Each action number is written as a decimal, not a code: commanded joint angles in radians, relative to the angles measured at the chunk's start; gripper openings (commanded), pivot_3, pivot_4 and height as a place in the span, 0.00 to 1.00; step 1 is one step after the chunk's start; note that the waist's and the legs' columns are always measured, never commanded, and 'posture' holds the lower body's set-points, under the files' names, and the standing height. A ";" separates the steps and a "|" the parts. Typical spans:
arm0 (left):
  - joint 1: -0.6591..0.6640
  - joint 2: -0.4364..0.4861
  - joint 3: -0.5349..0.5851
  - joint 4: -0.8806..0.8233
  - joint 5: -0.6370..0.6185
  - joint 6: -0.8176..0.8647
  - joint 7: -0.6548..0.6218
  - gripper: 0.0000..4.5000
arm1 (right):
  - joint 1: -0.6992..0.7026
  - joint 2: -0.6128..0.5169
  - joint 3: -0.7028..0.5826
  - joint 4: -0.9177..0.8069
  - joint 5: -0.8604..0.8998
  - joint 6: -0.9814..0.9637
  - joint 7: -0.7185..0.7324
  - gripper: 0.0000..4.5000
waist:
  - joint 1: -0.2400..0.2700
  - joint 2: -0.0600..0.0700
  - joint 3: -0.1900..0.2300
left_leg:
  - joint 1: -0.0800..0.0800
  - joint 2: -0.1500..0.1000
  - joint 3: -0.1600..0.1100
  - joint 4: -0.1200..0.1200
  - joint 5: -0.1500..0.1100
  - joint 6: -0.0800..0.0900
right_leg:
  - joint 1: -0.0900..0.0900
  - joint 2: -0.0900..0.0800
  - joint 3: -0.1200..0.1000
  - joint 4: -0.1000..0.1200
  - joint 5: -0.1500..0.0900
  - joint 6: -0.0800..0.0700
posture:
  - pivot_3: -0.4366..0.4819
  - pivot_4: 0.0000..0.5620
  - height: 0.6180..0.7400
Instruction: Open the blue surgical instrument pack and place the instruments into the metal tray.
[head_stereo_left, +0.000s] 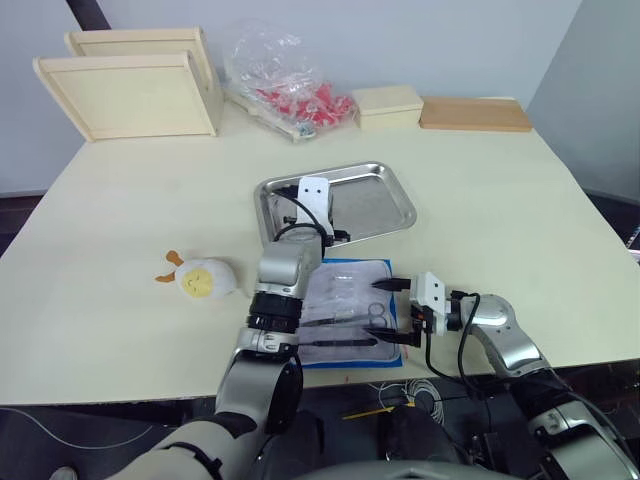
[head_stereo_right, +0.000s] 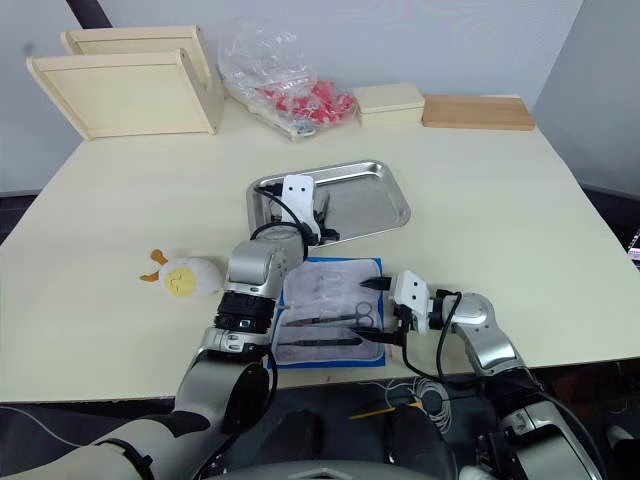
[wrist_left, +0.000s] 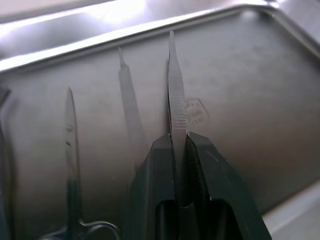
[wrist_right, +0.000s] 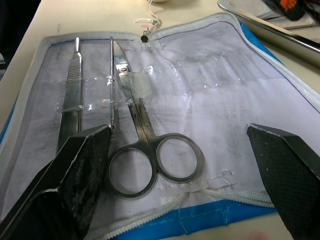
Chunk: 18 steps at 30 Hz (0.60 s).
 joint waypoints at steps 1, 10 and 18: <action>-0.015 -0.009 0.013 -0.006 0.001 -0.006 0.013 0.01 | 0.064 -0.011 0.069 0.125 -0.083 0.063 -0.004 1.00 | 0.000 0.000 0.000 | 0.000 0.000 0.000 0.000 0.000 0.000 | 0.000 0.000 0.000 0.000 0.000 0.000 | 0.48 0.27 1.00; -0.013 -0.019 0.034 0.002 -0.001 0.004 0.032 0.01 | 0.068 -0.010 0.070 0.122 -0.083 0.063 -0.005 1.00 | 0.000 0.000 0.000 | 0.000 0.000 0.000 0.000 0.000 0.000 | 0.000 0.000 0.000 0.000 0.000 0.000 | 0.48 0.27 1.00; -0.019 -0.014 0.046 -0.011 -0.012 0.032 0.025 0.57 | 0.068 -0.008 0.072 0.121 -0.082 0.063 -0.005 1.00 | 0.000 0.001 0.000 | 0.001 0.000 0.000 0.000 0.000 0.000 | 0.001 0.000 0.000 0.000 0.000 0.000 | 0.48 0.27 1.00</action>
